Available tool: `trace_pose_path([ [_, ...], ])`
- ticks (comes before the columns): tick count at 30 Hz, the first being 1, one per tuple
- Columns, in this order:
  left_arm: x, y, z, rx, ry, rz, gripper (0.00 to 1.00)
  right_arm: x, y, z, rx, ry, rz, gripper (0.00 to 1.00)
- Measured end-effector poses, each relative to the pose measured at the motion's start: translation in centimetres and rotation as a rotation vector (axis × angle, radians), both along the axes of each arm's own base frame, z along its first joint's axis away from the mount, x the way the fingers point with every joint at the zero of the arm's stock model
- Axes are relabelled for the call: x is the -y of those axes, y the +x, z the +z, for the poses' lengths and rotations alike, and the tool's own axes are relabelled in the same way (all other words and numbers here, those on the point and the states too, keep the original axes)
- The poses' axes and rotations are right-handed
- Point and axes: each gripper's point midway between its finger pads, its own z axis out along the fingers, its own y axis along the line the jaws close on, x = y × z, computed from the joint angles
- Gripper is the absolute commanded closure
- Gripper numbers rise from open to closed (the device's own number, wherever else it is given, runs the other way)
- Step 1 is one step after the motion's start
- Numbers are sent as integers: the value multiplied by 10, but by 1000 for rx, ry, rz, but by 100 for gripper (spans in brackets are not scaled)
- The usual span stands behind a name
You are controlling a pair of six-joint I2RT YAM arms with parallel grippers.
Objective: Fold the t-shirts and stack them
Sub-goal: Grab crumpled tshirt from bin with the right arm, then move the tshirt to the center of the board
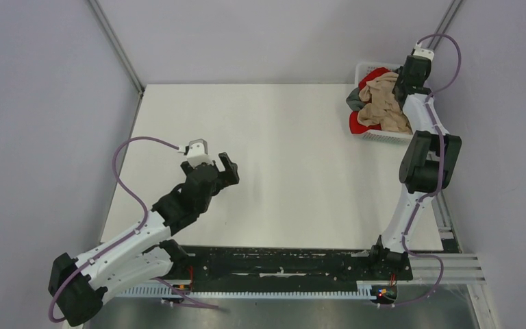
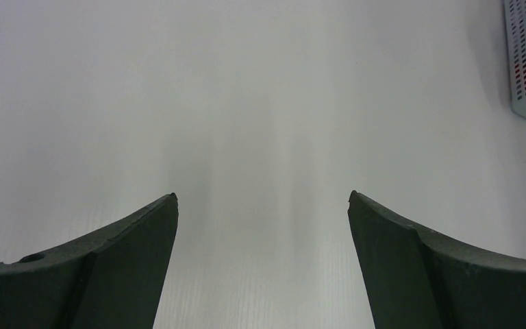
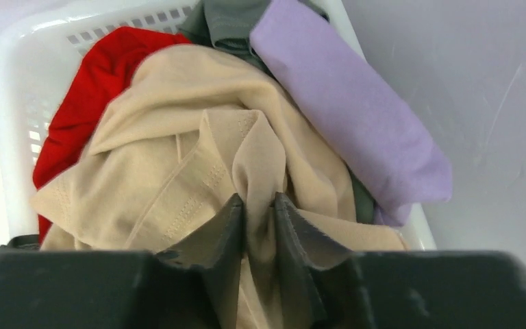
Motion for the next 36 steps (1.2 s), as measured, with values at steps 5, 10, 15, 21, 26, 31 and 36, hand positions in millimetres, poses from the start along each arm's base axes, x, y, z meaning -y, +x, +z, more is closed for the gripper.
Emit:
trace_pose_path([
  [5,0,-1,1,1,-2,-1,0,-2,7,15,38,2,22,100],
  [10,-3,-3,2,12,-12,-1,0,-3,4,36,68,-13,32,100],
  [15,-4,-5,0,14,-13,-1,0,-10,-5,96,172,-36,67,100],
  [21,-5,-6,3,20,-22,-4,0,-43,-31,218,451,-27,209,100],
  [26,-3,-8,5,25,-36,-20,0,-103,-71,324,734,63,432,100],
  [31,-2,-9,7,29,-46,-28,0,-189,-129,405,969,199,754,100],
  [36,1,-11,10,32,-58,-44,0,-294,-199,448,1093,338,1127,100],
])
